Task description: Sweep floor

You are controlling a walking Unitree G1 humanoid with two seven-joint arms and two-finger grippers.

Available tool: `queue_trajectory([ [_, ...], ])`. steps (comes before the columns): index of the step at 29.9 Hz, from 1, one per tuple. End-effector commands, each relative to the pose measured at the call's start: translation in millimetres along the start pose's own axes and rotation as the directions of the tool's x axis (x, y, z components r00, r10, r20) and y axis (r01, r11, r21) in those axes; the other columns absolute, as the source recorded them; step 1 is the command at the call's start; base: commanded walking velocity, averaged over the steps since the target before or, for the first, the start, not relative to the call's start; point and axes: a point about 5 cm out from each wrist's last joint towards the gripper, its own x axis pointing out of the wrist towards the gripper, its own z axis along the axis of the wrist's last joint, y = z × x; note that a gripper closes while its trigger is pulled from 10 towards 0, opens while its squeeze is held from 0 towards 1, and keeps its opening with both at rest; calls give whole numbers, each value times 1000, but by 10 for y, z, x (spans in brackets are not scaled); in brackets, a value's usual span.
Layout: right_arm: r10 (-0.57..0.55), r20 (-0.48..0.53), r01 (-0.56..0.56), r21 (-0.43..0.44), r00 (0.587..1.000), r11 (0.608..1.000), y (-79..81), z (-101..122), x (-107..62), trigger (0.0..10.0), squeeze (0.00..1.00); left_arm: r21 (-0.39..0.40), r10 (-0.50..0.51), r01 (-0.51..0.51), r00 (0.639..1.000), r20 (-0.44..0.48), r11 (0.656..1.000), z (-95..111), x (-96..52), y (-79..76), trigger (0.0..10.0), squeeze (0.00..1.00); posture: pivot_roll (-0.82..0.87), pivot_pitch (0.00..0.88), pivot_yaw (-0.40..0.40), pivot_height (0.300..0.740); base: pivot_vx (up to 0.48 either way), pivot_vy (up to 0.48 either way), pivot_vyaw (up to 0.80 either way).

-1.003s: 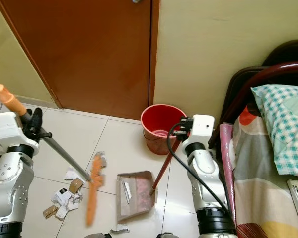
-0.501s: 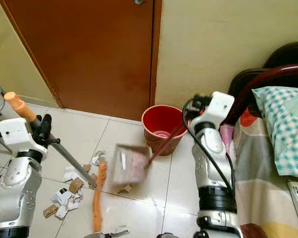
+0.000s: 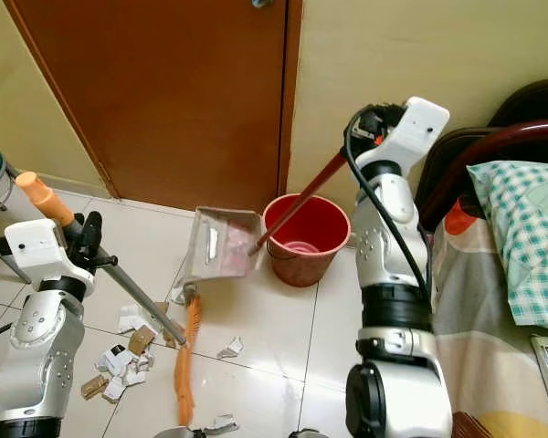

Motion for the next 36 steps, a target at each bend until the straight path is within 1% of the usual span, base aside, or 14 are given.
queue_trajectory([
  [1, 5, 115, -5, -2, 993, 1000, 32, 265, 58, 10000, 0, 0, -14, 14, 999, 36, 1000, 63, 12, -17, 10000, 0, 45, 84, 16, 740, 0, 0, 0],
  [3, -4, 169, 10, -32, 986, 999, -37, 443, 125, 10000, 0, 0, -17, 17, 999, 32, 1000, 49, -3, -25, 10000, 0, 46, 86, 14, 740, 0, 0, 0],
  [7, -9, 242, 33, -95, 970, 995, -125, 664, 179, 10000, 0, -1, -19, 19, 999, 26, 1000, 32, -12, -30, 10000, 0, 44, 88, 14, 740, 0, 0, 0],
  [9, 6, 303, 47, -167, 953, 985, -167, 812, 200, 10000, 0, -3, -23, 23, 999, 24, 1000, 26, -11, -45, 10000, 0, 42, 89, 15, 740, 0, 0, 0],
  [11, 26, 325, 49, -220, 945, 974, -162, 855, 198, 10000, 0, -3, -25, 25, 999, 23, 1000, 27, -10, -49, 10000, 0, 41, 89, 18, 740, 0, 0, 0],
  [15, 104, 357, 30, -349, 928, 937, -105, 891, 178, 10000, 0, -2, -33, 33, 999, 20, 999, 24, -8, -57, 10000, 0, 41, 91, 23, 740, 0, 0, 0],
  [17, 134, 354, 15, -389, 926, 921, -68, 841, 157, 10000, 0, -1, -35, 35, 999, 19, 999, 24, -6, -57, 10000, 0, 41, 91, 23, 740, 0, 0, 0],
  [20, 209, 343, -10, -501, 916, 866, 41, 681, 100, 10000, 0, 2, -37, 37, 999, 18, 999, 25, -4, -58, 10000, 0, 41, 91, 23, 740, 0, 0, 0],
  [22, 219, 340, -18, -507, 915, 862, 57, 654, 88, 10000, 0, 3, -37, 37, 999, 18, 999, 25, -4, -58, 10000, 0, 41, 91, 23, 740, 0, 0, 0],
  [26, 386, 271, -140, -630, 882, 764, 298, 357, -72, 10000, 0, 5, -39, 39, 999, 15, 999, 20, -13, -65, 10000, 0, 49, 98, 22, 740, 0, 0, 0],
  [27, 462, 230, -200, -677, 857, 708, 394, 251, -144, 10000, 0, 5, -41, 41, 999, 14, 999, 18, -18, -71, 10000, 0, 49, 98, 22, 740, 0, 0, 0],
  [31, 580, 169, -261, -769, 796, 583, 547, 90, -283, 10000, 0, 4, -44, 44, 999, 13, 999, 15, -19, -77, 10000, 0, 48, 101, 20, 740, 0, 0, 0],
  [33, 620, 153, -282, -789, 770, 545, 610, 38, -344, 10000, 0, 5, -46, 46, 999, 13, 999, 15, -18, -82, 10000, 0, 47, 101, 20, 740, 0, 0, 0],
  [36, 631, 174, -269, -796, 756, 542, 640, 70, -350, 10000, 0, 7, -45, 45, 999, 14, 999, 13, -12, -88, 10000, 0, 45, 101, 18, 740, 0, 0, 0],
])
